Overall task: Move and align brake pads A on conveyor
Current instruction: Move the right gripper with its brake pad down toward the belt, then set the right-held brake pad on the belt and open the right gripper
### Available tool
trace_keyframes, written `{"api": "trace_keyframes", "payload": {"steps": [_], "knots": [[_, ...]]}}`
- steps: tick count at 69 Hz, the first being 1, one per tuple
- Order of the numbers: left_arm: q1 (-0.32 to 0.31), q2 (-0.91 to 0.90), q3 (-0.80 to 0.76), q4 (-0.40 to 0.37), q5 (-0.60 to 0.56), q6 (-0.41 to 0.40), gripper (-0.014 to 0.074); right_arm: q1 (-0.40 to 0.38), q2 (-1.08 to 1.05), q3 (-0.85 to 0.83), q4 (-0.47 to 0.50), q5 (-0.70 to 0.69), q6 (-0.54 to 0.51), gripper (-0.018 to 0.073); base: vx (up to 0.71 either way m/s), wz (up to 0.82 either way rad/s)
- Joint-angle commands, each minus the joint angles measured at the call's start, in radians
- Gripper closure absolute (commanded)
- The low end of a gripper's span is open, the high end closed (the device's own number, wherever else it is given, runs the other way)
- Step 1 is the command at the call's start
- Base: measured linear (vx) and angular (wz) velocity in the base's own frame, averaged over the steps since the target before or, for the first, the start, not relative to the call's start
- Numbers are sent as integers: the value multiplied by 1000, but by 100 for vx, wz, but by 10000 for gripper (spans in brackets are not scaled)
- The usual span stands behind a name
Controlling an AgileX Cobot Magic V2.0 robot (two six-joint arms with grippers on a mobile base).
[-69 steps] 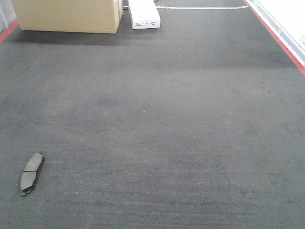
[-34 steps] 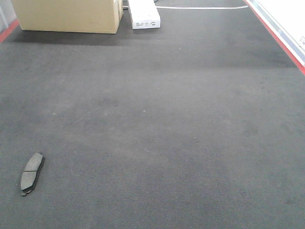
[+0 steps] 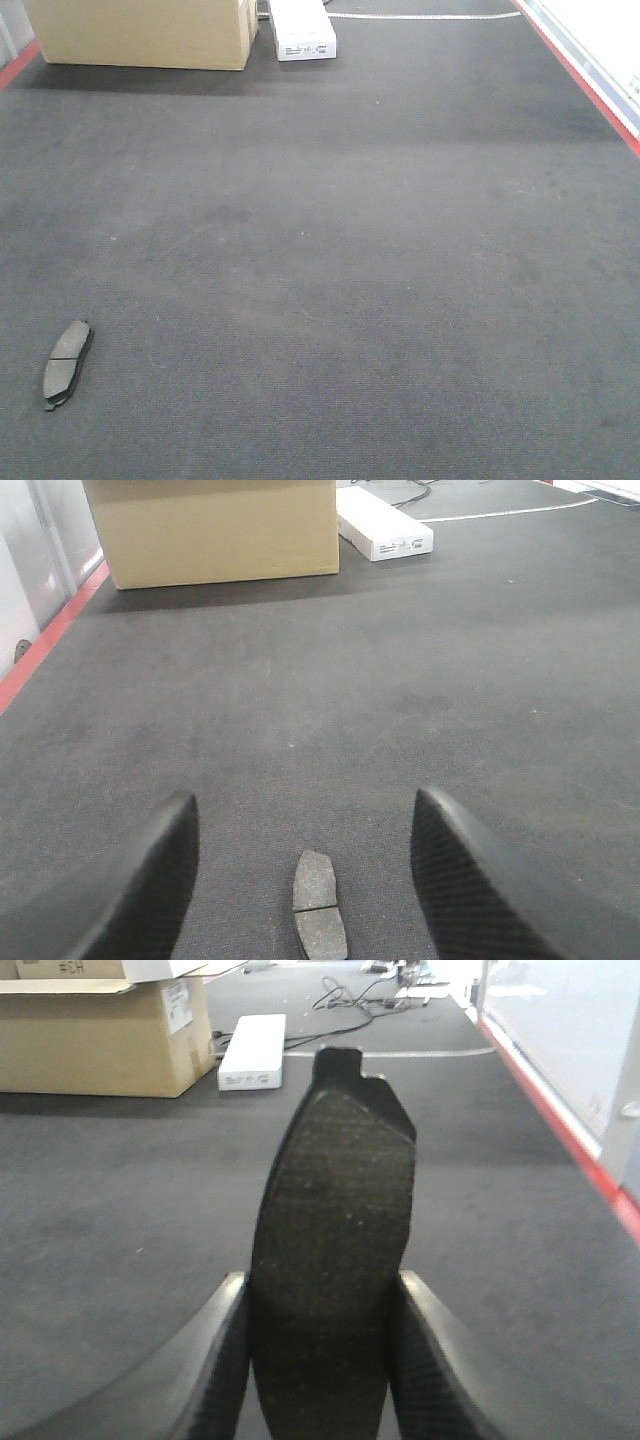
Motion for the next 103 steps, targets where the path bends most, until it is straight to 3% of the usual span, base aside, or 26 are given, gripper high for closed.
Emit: {"api": "trace_keyframes", "payload": {"steps": [1, 12, 45, 62, 78, 94, 103], "knots": [[-3, 9, -24, -11, -71, 0, 164, -3, 111, -53, 45, -34, 4, 559, 0, 0], [-3, 9, -24, -11, -71, 0, 164, -3, 321, -96, 66, 22, 4, 549, 0, 0], [-3, 9, -24, -11, -71, 0, 164, -3, 1027, -269, 36, 4, -16, 526, 0, 0], [-3, 9, -24, -11, -71, 0, 164, -3, 1273, -361, 35, -14, -12, 487, 0, 0], [-3, 9, -24, -11, -71, 0, 164, -3, 1426, -431, 34, -27, 17, 373, 0, 0], [-3, 9, -24, -11, -71, 0, 164, -3, 1497, -480, 22, -6, 18, 153, 0, 0], [-3, 9, -24, -11, -71, 0, 164, -3, 1477, -481, -4, -13, 17, 82, 0, 0]]}}
